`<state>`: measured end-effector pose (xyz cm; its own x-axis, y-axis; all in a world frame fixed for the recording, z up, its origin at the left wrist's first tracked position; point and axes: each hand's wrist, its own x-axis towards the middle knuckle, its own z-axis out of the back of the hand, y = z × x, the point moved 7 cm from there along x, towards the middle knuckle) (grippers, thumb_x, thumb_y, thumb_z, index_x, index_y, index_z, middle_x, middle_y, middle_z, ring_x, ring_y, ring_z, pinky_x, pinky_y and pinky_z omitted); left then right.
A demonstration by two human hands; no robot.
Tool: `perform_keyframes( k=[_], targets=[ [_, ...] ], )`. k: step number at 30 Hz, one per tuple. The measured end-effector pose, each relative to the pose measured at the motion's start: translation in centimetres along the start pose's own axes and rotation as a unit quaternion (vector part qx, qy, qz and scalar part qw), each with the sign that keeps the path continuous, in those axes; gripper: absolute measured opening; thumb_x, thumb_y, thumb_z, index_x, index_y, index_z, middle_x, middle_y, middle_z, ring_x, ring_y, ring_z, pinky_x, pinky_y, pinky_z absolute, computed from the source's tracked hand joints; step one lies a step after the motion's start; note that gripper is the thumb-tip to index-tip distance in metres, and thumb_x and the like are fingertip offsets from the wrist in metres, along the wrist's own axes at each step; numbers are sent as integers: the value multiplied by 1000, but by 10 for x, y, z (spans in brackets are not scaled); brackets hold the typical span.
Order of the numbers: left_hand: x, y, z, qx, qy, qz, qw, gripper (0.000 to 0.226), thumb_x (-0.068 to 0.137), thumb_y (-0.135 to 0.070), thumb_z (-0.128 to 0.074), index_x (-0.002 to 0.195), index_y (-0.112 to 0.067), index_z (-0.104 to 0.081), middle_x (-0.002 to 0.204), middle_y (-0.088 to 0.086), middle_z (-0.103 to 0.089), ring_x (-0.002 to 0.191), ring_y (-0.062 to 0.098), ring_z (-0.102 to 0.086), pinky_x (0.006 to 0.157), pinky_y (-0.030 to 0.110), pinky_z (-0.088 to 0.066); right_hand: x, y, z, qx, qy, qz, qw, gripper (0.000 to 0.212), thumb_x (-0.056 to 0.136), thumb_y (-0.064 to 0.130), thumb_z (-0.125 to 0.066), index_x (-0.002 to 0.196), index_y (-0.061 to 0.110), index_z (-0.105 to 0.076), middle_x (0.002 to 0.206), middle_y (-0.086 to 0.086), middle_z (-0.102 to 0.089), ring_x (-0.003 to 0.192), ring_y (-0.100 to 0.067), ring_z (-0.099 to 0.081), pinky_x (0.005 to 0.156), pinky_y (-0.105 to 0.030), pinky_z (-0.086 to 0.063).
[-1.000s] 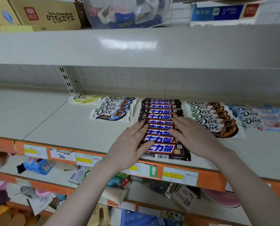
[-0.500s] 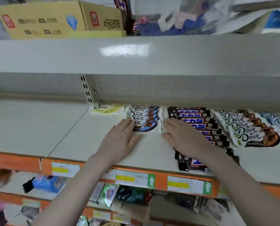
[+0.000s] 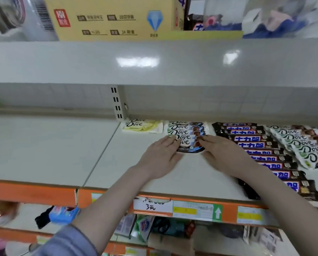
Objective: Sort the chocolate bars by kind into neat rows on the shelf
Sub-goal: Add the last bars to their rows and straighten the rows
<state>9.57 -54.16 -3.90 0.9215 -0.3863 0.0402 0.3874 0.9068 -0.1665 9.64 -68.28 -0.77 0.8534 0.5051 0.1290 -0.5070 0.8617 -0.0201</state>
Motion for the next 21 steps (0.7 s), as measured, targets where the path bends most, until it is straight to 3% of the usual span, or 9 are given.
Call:
perform_keyframes(
  k=[4, 8, 12, 18, 19, 21],
  targets=[
    [-1, 12, 9, -11, -34, 4, 999, 57, 99, -41, -29, 149, -15, -18, 158, 3, -12, 146, 17, -5, 118, 28, -4, 5, -4, 1, -1, -20, -12, 1000, 38, 92, 24, -47, 123, 2, -54, 125, -14, -58, 114, -29, -53, 101, -34, -37],
    [2, 34, 13, -29, -31, 55, 998, 59, 100, -40, -30, 150, -13, -16, 159, 5, -10, 146, 17, -3, 117, 29, -4, 23, -3, -9, -15, -24, -2, 1000, 44, 94, 32, -43, 125, 2, -50, 128, -13, -55, 117, -29, -51, 102, -36, -38],
    [11, 30, 6, -17, -8, 45, 999, 58, 100, -40, -27, 149, -10, -17, 158, 5, -13, 146, 18, -4, 118, 33, -5, 38, -8, -25, -34, -1, 5, 999, 49, 95, 44, -25, 124, 12, -48, 130, -6, -51, 120, -22, -46, 101, -33, -35],
    [17, 30, 6, -29, -14, 29, 999, 58, 100, -41, -29, 148, -10, -22, 158, 4, -16, 146, 18, -7, 118, 32, -6, 43, -18, -35, -40, 16, 13, 999, 104, 71, 67, 25, 125, 17, -48, 134, -1, -48, 121, -21, -46, 102, -32, -35],
    [17, 30, 6, -37, -12, 29, 999, 58, 100, -41, -30, 148, -10, -21, 158, 4, -16, 146, 17, -7, 118, 31, -6, 43, -17, -35, -42, 17, 16, 999, 108, 69, 67, 29, 125, 17, -49, 134, -2, -48, 121, -21, -45, 102, -31, -34],
    [17, 33, 9, -41, -16, 29, 999, 58, 100, -41, -31, 149, -11, -21, 158, 4, -15, 146, 17, -6, 118, 29, -4, 44, -12, -29, -46, -3, 18, 999, 97, 74, 62, 19, 125, 15, -49, 133, -4, -50, 122, -20, -45, 101, -29, -32]
  ],
)
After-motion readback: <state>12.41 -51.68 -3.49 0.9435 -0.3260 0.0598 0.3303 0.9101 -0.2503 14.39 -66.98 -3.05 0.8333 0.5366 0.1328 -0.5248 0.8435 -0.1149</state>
